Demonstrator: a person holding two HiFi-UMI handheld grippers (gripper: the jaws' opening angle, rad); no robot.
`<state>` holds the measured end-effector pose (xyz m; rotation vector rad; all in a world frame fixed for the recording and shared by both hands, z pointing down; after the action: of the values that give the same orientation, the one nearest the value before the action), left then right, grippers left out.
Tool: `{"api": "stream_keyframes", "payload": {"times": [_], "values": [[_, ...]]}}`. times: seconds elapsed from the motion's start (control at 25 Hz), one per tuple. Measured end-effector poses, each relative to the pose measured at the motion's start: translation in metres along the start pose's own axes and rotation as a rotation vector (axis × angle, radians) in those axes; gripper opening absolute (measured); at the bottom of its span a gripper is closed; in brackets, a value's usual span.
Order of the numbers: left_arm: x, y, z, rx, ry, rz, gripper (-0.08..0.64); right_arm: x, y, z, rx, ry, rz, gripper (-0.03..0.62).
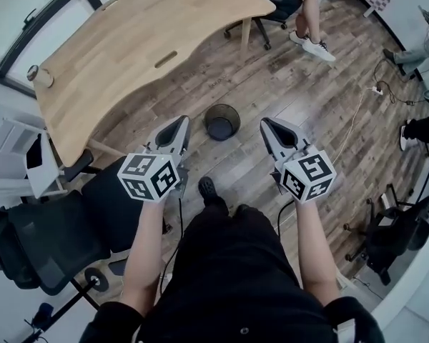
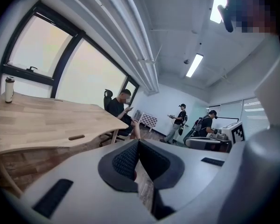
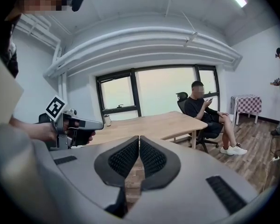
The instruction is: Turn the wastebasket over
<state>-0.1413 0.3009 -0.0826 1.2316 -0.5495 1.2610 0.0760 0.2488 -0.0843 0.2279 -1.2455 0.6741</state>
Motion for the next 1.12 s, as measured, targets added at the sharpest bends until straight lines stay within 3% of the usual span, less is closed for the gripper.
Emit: {"api": "stream_keyframes", "payload": {"times": [0.52, 1.12], "values": [[0.032, 0.016, 0.039, 0.056, 0.13, -0.057, 0.017, 0.038, -0.014, 0.008, 0.085, 0.086, 0.086, 0.034], [0.017, 0.01, 0.1, -0.024, 0.169, -0.066, 0.017, 0.042, -0.082, 0.035, 0.035, 0.099, 0.122, 0.034]]}}
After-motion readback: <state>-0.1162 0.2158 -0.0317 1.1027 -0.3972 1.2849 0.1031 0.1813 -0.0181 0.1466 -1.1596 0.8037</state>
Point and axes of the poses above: the fingertips, and each gripper's own axes: z forward along the fingers, y to its left, x out of its underside, the point moved 4 cm from there along -z, backward along the fingers, and after that the axes turned 1 degree about -x, right-handed, at the moved point
